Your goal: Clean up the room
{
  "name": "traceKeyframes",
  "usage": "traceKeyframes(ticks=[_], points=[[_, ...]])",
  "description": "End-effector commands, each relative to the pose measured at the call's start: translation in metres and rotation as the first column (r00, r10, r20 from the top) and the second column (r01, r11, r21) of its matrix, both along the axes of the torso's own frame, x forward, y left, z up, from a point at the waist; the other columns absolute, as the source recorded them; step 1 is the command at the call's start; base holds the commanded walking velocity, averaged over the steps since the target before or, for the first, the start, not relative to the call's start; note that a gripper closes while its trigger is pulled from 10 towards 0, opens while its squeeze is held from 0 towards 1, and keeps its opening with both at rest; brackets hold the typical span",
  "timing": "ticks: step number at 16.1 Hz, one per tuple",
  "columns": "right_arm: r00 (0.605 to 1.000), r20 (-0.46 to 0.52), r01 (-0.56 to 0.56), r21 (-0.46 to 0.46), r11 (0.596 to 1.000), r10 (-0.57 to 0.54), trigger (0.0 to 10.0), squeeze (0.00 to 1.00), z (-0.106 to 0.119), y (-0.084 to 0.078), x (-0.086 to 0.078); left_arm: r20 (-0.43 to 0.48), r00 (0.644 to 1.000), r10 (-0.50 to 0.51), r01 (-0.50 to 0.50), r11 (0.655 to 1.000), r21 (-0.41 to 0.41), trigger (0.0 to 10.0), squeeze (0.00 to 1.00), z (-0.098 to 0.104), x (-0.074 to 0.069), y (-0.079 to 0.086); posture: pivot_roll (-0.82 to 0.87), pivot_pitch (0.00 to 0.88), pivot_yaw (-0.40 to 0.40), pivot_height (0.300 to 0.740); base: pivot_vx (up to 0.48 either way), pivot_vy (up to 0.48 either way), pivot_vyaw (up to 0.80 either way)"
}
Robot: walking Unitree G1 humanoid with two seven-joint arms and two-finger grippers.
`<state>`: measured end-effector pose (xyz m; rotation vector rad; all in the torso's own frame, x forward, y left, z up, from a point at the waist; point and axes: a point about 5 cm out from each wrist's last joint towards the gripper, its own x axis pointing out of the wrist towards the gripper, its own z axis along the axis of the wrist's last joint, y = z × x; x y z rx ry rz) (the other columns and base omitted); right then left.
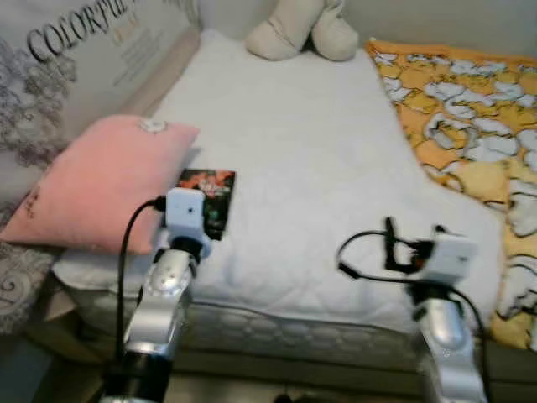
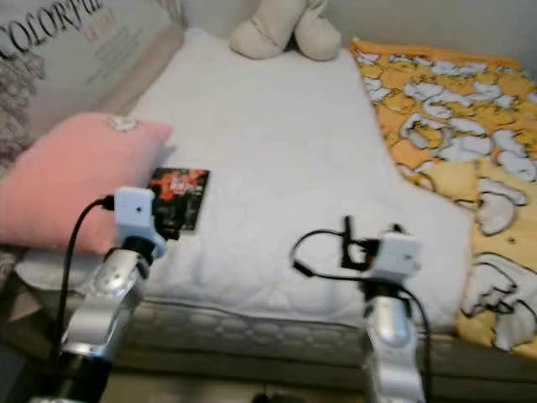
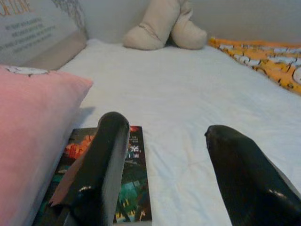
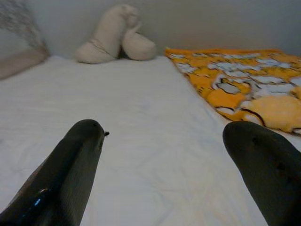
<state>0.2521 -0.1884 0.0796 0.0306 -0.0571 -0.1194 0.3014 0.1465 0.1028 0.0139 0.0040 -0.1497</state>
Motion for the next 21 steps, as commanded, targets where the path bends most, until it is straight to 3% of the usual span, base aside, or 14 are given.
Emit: traceKeyframes(ticks=[1, 6, 11, 12, 14, 18, 21], points=[[1.0, 0.014, -0.003, -0.014, 1.0, 0.003, 10.0, 0.0, 0.003, -0.003, 0.002, 0.017, 1.0, -0.01, 0.01, 1.0, -0.012, 10.0, 0.0, 0.002, 0.002, -0.002, -0.07, 0.0, -0.006, 0.74, 0.0, -0.42, 0.0], [0.996, -0.04, -0.076, -0.053, 0.996, 0.074, 10.0, 0.0, -0.005, 0.005, 0.004, 0.006, 1.0, -0.029, 0.029, 1.0, -0.001, 10.0, 0.0, -0.003, 0.0, -0.001, -0.06, 0.0, -0.007, 0.74, 0.0, -0.42, 0.0], [0.995, -0.047, -0.087, 0.005, 0.996, 0.087, 10.0, 0.0, -0.005, 0.004, -0.001, -0.056, 0.998, 0.035, -0.038, 0.998, -0.048, 10.0, 0.0, -0.016, -0.001, 0.01, -0.06, 0.0, -0.031, 0.74, 0.0, -0.422, 0.0], [0.995, -0.046, -0.093, 0.002, 0.996, 0.093, 10.0, 0.0, -0.005, 0.005, -0.003, -0.054, 0.998, -0.021, 0.019, 0.999, -0.029, 10.0, 0.0, -0.018, -0.006, 0.008, -0.06, 0.0, -0.033, 0.74, 0.274, -0.39, 0.0], [0.992, -0.06, -0.107, -0.006, 0.994, 0.107, 10.0, 0.0, -0.007, 0.006, 0.0, -0.066, 0.997, -0.04, 0.041, 0.999, 0.014, 10.0, 0.0, -0.021, -0.006, 0.003, -0.06, 0.0, -0.029, 0.74, 0.186, -0.15, -0.4], [0.991, -0.058, -0.119, -0.008, 0.993, 0.118, 10.0, 0.0, -0.006, 0.008, 0.006, -0.023, 0.993, -0.118, 0.118, 0.993, 0.006, 10.0, 0.0, -0.012, 0.0, -0.009, -0.05, 0.0, -0.023, 0.74, 0.0, 0.0, -0.78], [0.991, -0.052, -0.124, -0.006, 0.992, 0.123, 10.0, 0.0, -0.005, 0.01, 0.008, -0.026, 0.988, -0.153, 0.151, 0.987, -0.044, 10.0, 0.0, -0.01, 0.005, -0.012, -0.06, 0.0, -0.016, 0.74, 0.0, 0.16, -0.77]])
